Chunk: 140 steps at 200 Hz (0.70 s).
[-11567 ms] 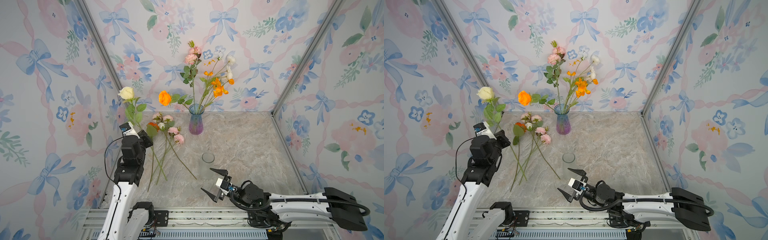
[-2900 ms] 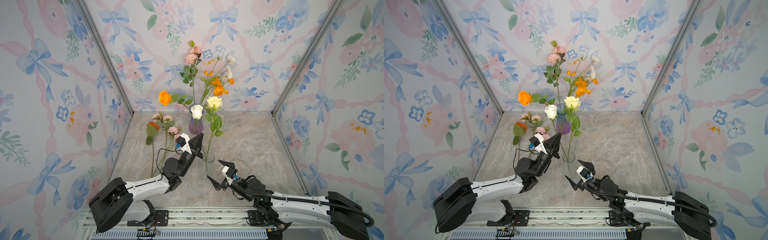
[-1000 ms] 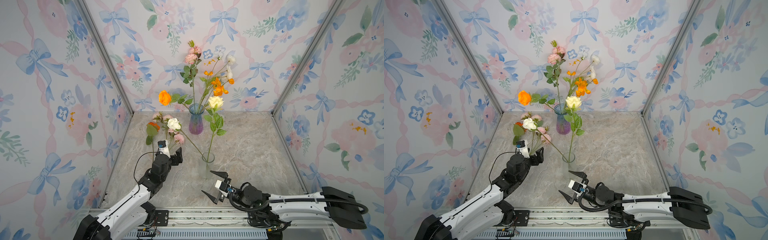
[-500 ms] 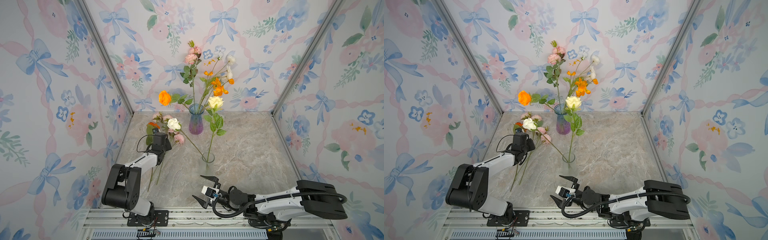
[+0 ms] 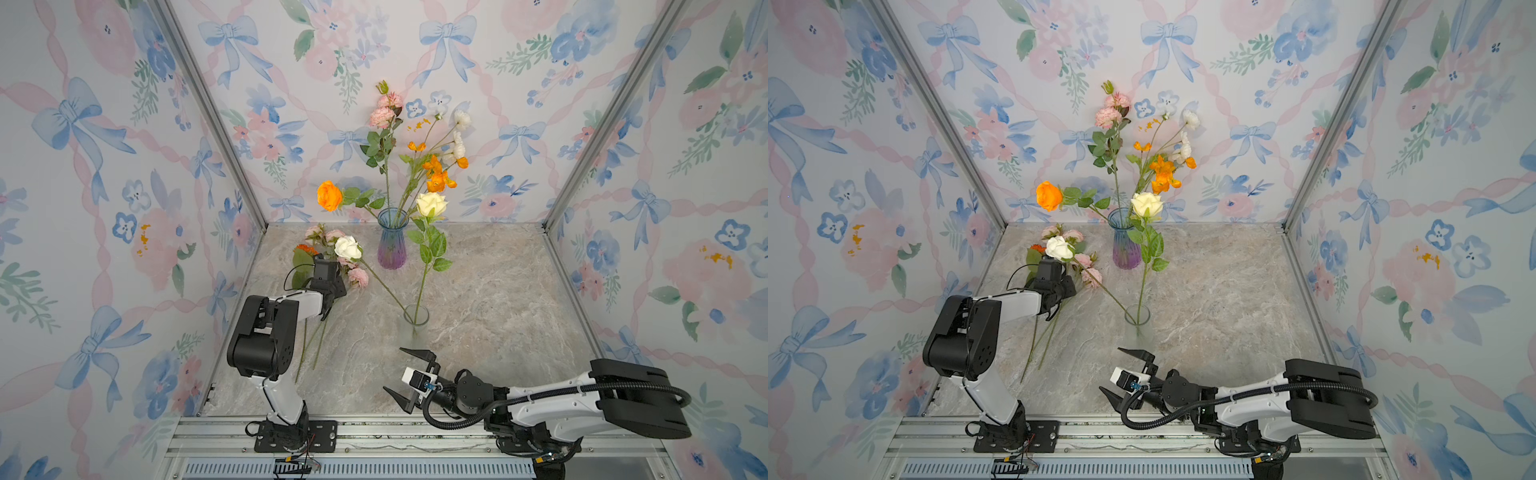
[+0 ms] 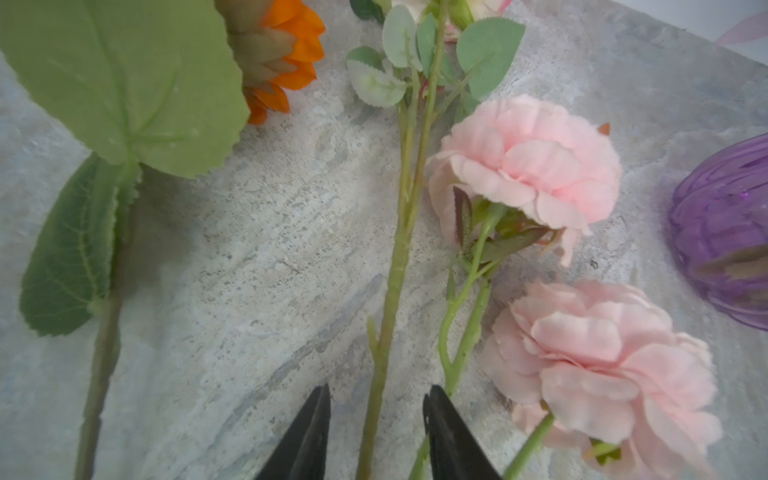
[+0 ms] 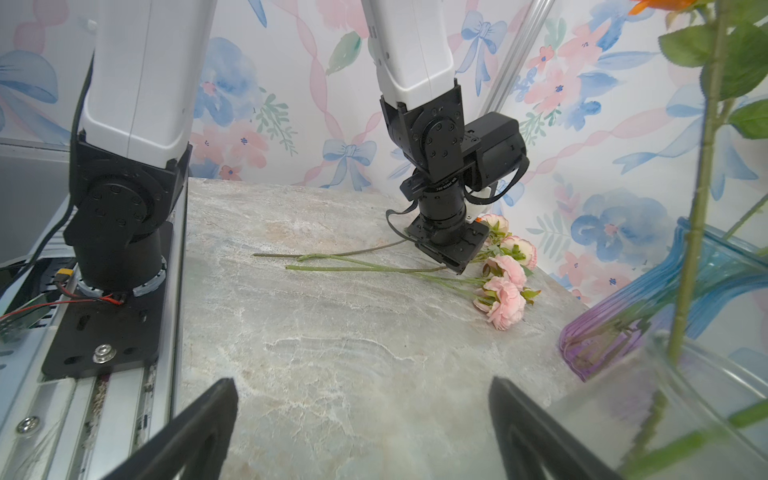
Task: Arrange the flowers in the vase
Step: 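Close the left gripper on the pink carnation stems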
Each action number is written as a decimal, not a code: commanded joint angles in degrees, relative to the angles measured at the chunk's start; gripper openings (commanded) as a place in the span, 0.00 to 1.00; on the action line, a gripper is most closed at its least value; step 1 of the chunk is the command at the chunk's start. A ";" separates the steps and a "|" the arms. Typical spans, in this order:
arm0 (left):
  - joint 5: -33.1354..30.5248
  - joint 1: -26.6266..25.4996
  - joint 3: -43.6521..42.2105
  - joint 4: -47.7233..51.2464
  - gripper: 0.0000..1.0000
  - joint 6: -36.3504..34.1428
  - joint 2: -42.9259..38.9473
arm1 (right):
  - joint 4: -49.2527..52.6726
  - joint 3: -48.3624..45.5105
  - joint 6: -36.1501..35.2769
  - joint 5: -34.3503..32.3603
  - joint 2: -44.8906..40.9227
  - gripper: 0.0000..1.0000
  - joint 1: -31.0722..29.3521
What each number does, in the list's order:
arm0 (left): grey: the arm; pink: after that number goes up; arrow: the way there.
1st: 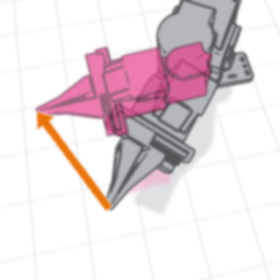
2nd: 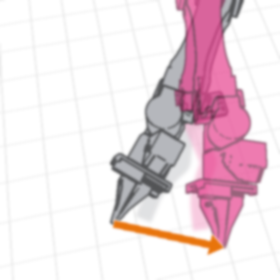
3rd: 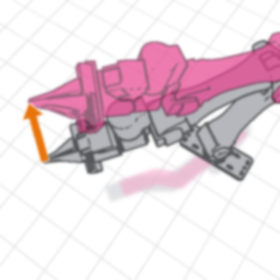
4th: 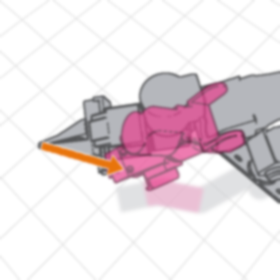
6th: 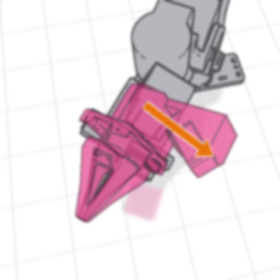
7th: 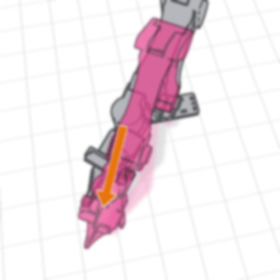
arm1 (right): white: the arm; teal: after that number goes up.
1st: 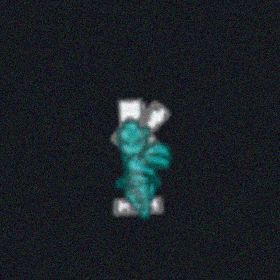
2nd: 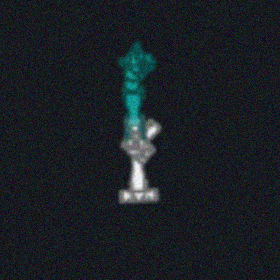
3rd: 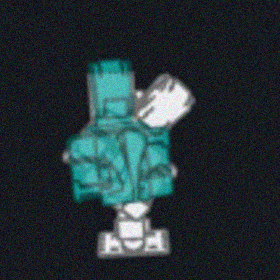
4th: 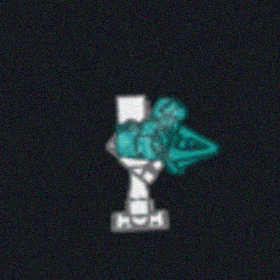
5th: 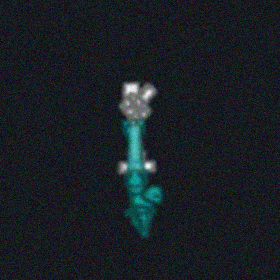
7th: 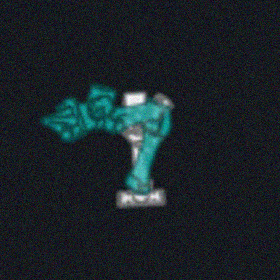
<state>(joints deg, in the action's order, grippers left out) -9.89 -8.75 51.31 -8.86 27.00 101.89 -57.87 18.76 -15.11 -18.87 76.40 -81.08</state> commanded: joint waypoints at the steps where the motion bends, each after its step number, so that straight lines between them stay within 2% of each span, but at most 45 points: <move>1: 1.25 0.84 1.80 0.74 0.39 -0.76 1.61 | -0.75 1.32 1.49 0.90 -0.98 0.97 0.88; 60: 3.00 1.11 4.45 3.04 0.25 -0.12 5.44 | -0.32 1.19 1.88 1.30 -1.41 0.97 1.68; 74: 3.05 1.11 4.61 3.63 0.17 -0.19 5.58 | -0.31 1.10 2.10 1.47 -1.65 0.97 1.84; 85: 2.99 1.11 4.41 3.64 0.11 -0.36 4.96 | -0.23 1.10 2.08 1.47 -1.78 0.97 1.99; 140: 2.83 1.11 1.16 3.65 0.00 -3.54 -2.27 | 0.17 0.94 2.29 1.88 -2.09 0.97 2.73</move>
<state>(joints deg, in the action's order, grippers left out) -7.38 -8.05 54.19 -6.07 25.69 104.66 -57.47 18.76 -13.91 -17.56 75.33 -79.13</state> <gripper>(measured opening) 0.051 0.969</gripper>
